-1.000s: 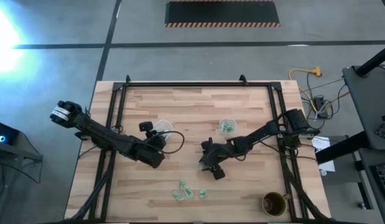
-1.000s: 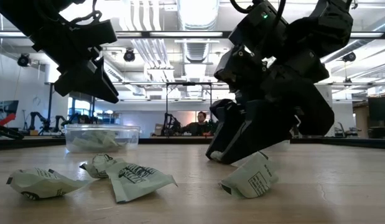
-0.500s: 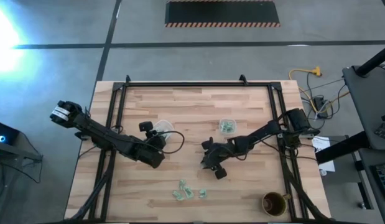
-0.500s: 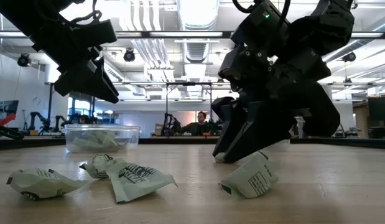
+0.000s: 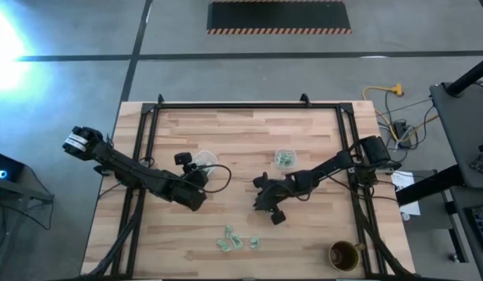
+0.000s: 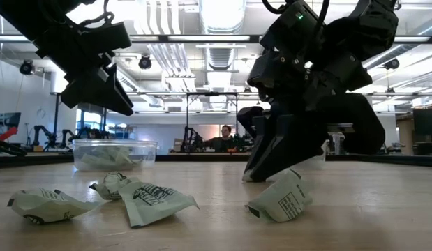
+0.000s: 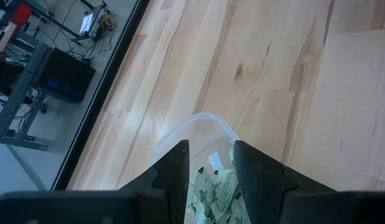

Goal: Pick and place Stevia / Truvia into bins
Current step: Put the light green stevia packet into the right transparent container

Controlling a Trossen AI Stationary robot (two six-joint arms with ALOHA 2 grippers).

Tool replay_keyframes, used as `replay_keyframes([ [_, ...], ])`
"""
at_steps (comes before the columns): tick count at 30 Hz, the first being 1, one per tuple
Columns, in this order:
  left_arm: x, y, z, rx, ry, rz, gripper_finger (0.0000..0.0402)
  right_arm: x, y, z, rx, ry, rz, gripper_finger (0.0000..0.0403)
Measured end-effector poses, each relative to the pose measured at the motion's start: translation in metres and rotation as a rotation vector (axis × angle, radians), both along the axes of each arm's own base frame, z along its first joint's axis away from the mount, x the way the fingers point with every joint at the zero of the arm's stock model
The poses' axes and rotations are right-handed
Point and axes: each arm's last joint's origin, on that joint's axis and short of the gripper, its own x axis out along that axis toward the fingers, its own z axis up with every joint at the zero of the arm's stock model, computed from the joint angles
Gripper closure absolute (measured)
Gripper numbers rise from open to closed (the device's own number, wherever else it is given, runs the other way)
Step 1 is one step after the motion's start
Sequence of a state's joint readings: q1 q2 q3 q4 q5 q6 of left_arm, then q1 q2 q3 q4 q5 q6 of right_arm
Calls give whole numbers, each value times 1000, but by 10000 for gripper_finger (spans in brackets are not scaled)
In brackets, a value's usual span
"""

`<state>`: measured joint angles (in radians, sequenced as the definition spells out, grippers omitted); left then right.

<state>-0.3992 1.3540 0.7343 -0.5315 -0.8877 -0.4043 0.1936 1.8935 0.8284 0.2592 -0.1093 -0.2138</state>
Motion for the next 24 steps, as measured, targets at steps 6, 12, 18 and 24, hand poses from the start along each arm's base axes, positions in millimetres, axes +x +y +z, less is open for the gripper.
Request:
replay_keyframes([
  [6, 0, 0, 0, 1, 3, -1, 292, 0, 0, 3, -1, -7, -1, 364],
  [12, 0, 0, 0, 10, 12, -11, 292, -4, -1, 21, -6, -33, 3, 365],
  [18, 0, 0, 0, 10, 11, -13, 292, -14, -3, 50, -28, -53, 9, 365],
  [24, 1, 0, 0, 9, 8, -15, 292, -34, -13, 79, -161, -23, -140, 365],
])
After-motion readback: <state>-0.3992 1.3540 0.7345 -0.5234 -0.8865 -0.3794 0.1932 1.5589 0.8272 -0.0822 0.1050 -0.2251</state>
